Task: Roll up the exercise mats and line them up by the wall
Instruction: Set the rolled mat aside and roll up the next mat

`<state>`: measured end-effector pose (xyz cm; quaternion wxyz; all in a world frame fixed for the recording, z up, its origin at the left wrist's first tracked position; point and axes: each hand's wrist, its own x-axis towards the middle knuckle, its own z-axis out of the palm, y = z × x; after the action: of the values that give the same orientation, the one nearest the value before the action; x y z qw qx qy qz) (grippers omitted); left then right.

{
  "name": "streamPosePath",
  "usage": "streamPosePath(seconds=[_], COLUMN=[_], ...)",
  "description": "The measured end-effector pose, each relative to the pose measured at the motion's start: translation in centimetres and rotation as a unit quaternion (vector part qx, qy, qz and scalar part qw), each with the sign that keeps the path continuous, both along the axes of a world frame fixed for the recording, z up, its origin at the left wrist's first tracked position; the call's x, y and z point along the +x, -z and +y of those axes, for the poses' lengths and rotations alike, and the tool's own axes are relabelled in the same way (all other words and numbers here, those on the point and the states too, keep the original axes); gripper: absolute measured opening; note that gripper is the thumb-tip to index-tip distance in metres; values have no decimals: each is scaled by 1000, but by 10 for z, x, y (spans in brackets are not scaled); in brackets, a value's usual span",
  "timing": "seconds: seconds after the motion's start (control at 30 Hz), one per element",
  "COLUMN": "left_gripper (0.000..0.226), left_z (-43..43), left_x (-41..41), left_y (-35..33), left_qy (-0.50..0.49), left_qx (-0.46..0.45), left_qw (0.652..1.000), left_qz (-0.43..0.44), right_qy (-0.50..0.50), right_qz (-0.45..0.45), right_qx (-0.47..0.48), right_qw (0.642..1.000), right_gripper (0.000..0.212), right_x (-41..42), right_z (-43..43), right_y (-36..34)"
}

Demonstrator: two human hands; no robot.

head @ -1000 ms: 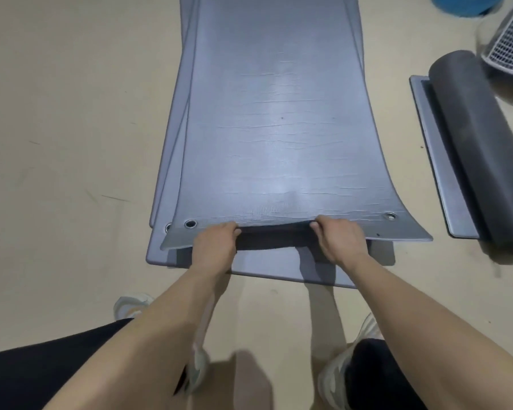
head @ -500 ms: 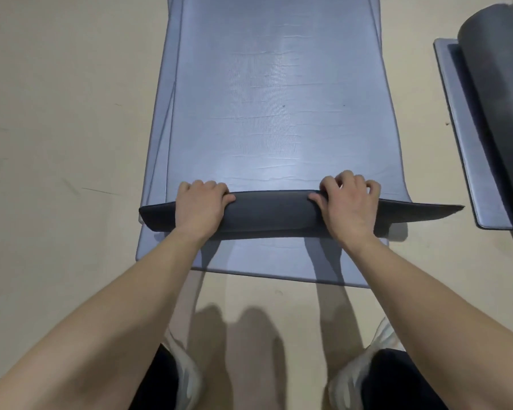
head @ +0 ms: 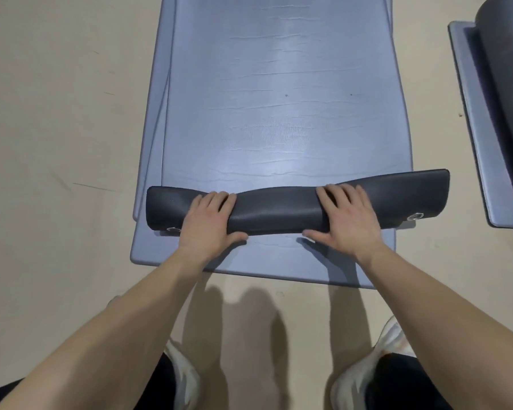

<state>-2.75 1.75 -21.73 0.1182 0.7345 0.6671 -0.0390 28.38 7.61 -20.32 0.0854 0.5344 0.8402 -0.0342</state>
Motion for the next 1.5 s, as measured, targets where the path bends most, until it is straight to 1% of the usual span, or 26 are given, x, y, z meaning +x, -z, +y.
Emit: streamPosePath(seconds=[0.03, 0.07, 0.2, 0.27, 0.3, 0.43, 0.5, 0.6, 0.67, 0.73, 0.8, 0.87, 0.9, 0.93, 1.0, 1.03, 1.1, 1.13, 1.17, 1.23, 1.27, 1.33, 1.37, 1.43, 1.47, 1.5], left_gripper=[89, 84, 61, 56, 54, 46, 45, 47, 50, 47, 41, 36, 39, 49, 78, 87, 88, 86, 83, 78, 77, 80, 87, 106, 112, 111], left_z=[2, 3, -1, -6, -7, -6, -1, 14, 28, 40, 44, 32, 23, 12, -3, -2, 15, 27, 39, 50, 46, 30, 20, 10, 13, 19], left_x=[0, 1, 6, 7, 4, -11, -15, -18, -19, -19, -10, 9, 19, 28, 33, 28, 14, 9, 6, 9, 13, 21, 25, 29, 28, 26], left_y=[1, 1, -14, -25, -31, -46, -48, -48, -42, -34, -25, -17, -14, -10, -2, 2, 3, 1, -3, -7, -7, -5, -4, 2, 7, 11], left_qy=[5, 9, -11, -12, -7, -6, -18, -32, -41, -55, -46, -25, -14, -2, 32, 53, 84, 92, 98, 104, 95, 66, 51, 39, 39, 35], left_qx=[-4, -3, -2, -43, -79, -210, -245, -256, -239, -174, -24, 107, 127, 114, 54, 29, -6, -23, -42, -70, -60, -2, 25, 31, 32, 36], left_qw=[1000, 1000, 1000, 999, 997, 977, 968, 964, 969, 983, 999, 993, 991, 992, 998, 998, 996, 995, 993, 990, 992, 998, 998, 998, 998, 998], left_qz=[-1, -7, -20, -11, -7, -34, -55, -63, -47, -30, -16, -36, -51, -54, -20, -8, -26, -41, -54, -62, -51, -7, 10, 40, 50, 49], right_qy=[-1, 4, 6, -5, -10, 5, 11, 12, 19, 26, 33, 30, 28, 21, 6, 8, 14, 9, 1, -25, -34, -25, -16, -3, 1, 1], right_qz=[-21, -34, -18, -15, -21, -20, -16, -25, -24, -19, -16, -21, -23, -17, 17, 32, 60, 69, 68, 19, -2, -21, -30, -41, -41, -37], right_qx=[-29, -52, -92, -95, -104, -163, -181, -190, -206, -224, -227, -225, -216, -189, -88, -27, 59, 67, 54, -1, -17, -24, -25, -42, -53, -65], right_qw=[999, 998, 996, 995, 994, 986, 983, 981, 978, 974, 973, 974, 976, 982, 996, 999, 996, 995, 996, 999, 999, 999, 999, 998, 998, 997], right_gripper=[96, 94, 70, 60, 57, 57, 57, 58, 58, 59, 61, 61, 61, 59, 53, 50, 46, 50, 60, 98, 110, 114, 114, 115, 116, 115], right_x=[3, 2, -5, -2, -1, -2, -4, -10, -11, -13, -16, -17, -18, -19, -23, -26, -30, -27, -23, -12, -9, -14, -20, -29, -29, -28], right_z=[-2, -2, -1, -3, -7, -19, -16, 3, 21, 38, 53, 63, 66, 67, 59, 51, 26, 12, 0, -13, -11, 1, 8, 19, 24, 29], right_y=[2, 3, -2, -11, -16, -24, -26, -28, -24, -19, -15, -12, -12, -11, -8, -7, -2, 2, 6, 12, 13, 14, 14, 17, 19, 21])
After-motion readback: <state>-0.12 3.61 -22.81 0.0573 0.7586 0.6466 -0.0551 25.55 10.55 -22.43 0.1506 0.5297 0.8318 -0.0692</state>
